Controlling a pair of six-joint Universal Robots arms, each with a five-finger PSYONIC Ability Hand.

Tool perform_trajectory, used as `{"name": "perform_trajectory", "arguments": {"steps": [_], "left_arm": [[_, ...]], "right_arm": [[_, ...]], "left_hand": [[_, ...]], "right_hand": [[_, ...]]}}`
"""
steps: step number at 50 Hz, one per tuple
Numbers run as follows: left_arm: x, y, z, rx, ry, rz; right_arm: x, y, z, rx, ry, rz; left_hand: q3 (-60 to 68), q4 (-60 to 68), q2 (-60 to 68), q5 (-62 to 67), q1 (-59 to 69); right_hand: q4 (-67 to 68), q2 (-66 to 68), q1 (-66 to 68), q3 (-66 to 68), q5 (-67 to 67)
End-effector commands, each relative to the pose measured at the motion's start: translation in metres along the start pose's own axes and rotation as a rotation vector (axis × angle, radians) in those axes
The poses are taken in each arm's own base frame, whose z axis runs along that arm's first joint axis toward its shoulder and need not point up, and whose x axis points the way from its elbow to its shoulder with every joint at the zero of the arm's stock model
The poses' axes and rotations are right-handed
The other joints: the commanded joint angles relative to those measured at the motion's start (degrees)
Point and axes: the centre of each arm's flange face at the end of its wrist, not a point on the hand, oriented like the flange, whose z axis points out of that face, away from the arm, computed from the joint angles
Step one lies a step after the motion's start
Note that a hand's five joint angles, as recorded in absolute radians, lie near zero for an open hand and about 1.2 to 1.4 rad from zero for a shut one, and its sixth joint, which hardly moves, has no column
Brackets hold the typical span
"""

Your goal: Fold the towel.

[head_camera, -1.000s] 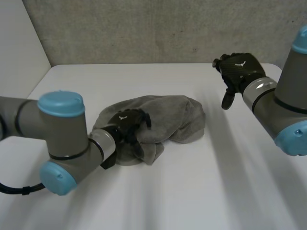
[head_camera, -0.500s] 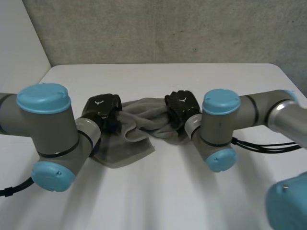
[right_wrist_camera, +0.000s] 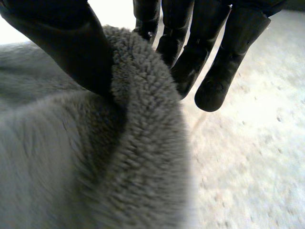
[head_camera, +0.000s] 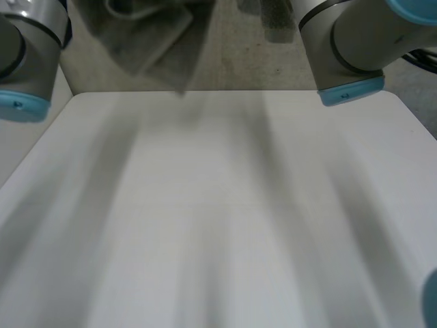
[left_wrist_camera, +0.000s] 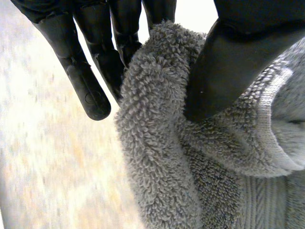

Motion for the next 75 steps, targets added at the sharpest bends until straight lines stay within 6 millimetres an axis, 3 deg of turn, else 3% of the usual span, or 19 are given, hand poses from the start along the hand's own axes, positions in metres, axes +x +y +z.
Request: {"name": "perform_trajectory", "arguments": {"steps": [1,2,4,5,10,12,15,20,26,31,34,36,38,43,47,53,62,68,75], "left_arm": [[0.014,0.036,-0.025,-0.092,0.155,-0.013],[0.014,0.036,-0.025,-0.093,0.155,-0.013],[0.020,0.073,-0.053,-0.221,0.221,-0.031],[0.020,0.073,-0.053,-0.222,0.221,-0.032],[0.013,0.117,-0.094,-0.398,0.272,-0.065],[0.009,0.138,-0.117,-0.490,0.294,-0.091],[0.005,0.145,-0.125,-0.521,0.301,-0.093],[-0.020,0.155,-0.140,-0.577,0.311,-0.001],[-0.020,0.135,-0.142,-0.584,0.348,0.013],[-0.015,0.124,-0.138,-0.567,0.371,-0.002],[-0.014,0.125,-0.135,-0.558,0.374,-0.001],[-0.001,0.140,-0.131,-0.557,0.399,-0.001],[0.007,0.149,-0.128,-0.561,0.406,-0.001],[0.001,0.172,-0.116,-0.594,0.291,0.039],[-0.011,0.176,-0.110,-0.619,0.167,0.075],[-0.014,0.164,-0.114,-0.625,0.151,0.074],[0.002,0.143,-0.162,-0.719,0.205,0.020],[0.017,0.151,-0.184,-0.760,0.257,-0.004],[0.030,0.184,-0.191,-0.770,0.287,0.001]], "right_arm": [[-0.031,0.041,-0.041,-0.188,-0.253,0.036],[-0.041,0.054,-0.058,-0.270,-0.326,0.058],[-0.048,0.066,-0.075,-0.356,-0.384,0.074],[-0.048,0.066,-0.075,-0.357,-0.385,0.074],[-0.053,0.106,-0.138,-0.691,-0.522,0.006],[-0.052,0.111,-0.150,-0.758,-0.560,-0.032],[-0.046,0.112,-0.165,-0.848,-0.626,-0.109],[-0.034,0.103,-0.167,-0.923,-0.635,-0.144],[-0.026,0.083,-0.149,-0.906,-0.581,-0.123],[-0.021,0.087,-0.137,-0.886,-0.502,-0.095],[-0.020,0.111,-0.133,-0.859,-0.441,-0.120],[-0.019,0.124,-0.133,-0.843,-0.413,-0.144],[-0.016,0.148,-0.131,-0.818,-0.328,-0.212],[-0.004,0.165,-0.133,-0.850,-0.169,-0.314],[0.001,0.158,-0.133,-0.872,-0.116,-0.319],[0.004,0.121,-0.135,-0.877,-0.119,-0.316],[-0.002,0.079,-0.175,-0.940,-0.180,-0.278],[-0.007,0.073,-0.202,-0.973,-0.198,-0.269],[-0.013,0.068,-0.223,-1.022,-0.223,-0.249]], "left_hand": [[6.93,2.41,6.09,8.95,7.90],[6.93,2.41,6.09,8.95,7.90],[5.12,0.60,4.27,7.13,6.09],[5.10,0.58,4.26,7.12,6.08],[1.57,-2.95,0.73,3.59,2.54],[0.23,-4.29,-0.62,2.24,1.20],[-0.11,-4.63,-0.96,1.90,0.86],[-0.62,-5.13,-1.46,1.40,0.36],[-4.99,-9.51,-5.83,-2.97,-4.02],[-16.75,-21.26,-17.59,-14.73,-15.77],[-19.96,-24.48,-20.80,-17.94,-18.99],[-34.19,-38.71,-35.03,-32.18,-33.22],[-37.09,-41.61,-37.93,-35.07,-36.12],[-58.88,-63.40,-59.72,-56.86,-57.90],[-62.01,-66.53,-62.86,-60.00,-61.04],[-62.01,-66.53,-62.86,-60.00,-61.04],[-60.67,-65.19,-61.52,-58.66,-59.70],[-60.17,-64.69,-61.01,-58.15,-59.19],[-58.65,-63.17,-59.49,-56.63,-57.68]], "right_hand": [[3.23,5.19,4.57,3.94,4.95],[3.23,5.19,4.57,3.94,4.95],[3.23,5.19,4.57,3.94,4.95],[3.23,5.19,4.57,3.94,4.95],[3.23,5.19,4.57,3.94,4.95],[3.23,5.19,4.57,3.94,4.95],[3.23,5.19,4.57,3.94,4.95],[3.23,5.19,4.57,3.94,4.95],[3.12,5.08,4.46,3.83,4.84],[3.12,5.08,4.46,3.83,4.84],[-2.43,-0.47,-1.09,-1.72,-0.71],[-11.01,-9.05,-9.67,-10.30,-9.29],[-32.26,-30.30,-30.92,-31.55,-30.54],[-51.20,-49.24,-49.86,-50.49,-49.49],[-54.07,-52.11,-52.73,-53.36,-52.35],[-55.76,-53.79,-54.42,-55.04,-54.04],[-55.08,-53.12,-53.74,-54.37,-53.36],[-55.08,-53.12,-53.74,-54.37,-53.36],[-54.58,-52.62,-53.24,-53.87,-52.86]]}}
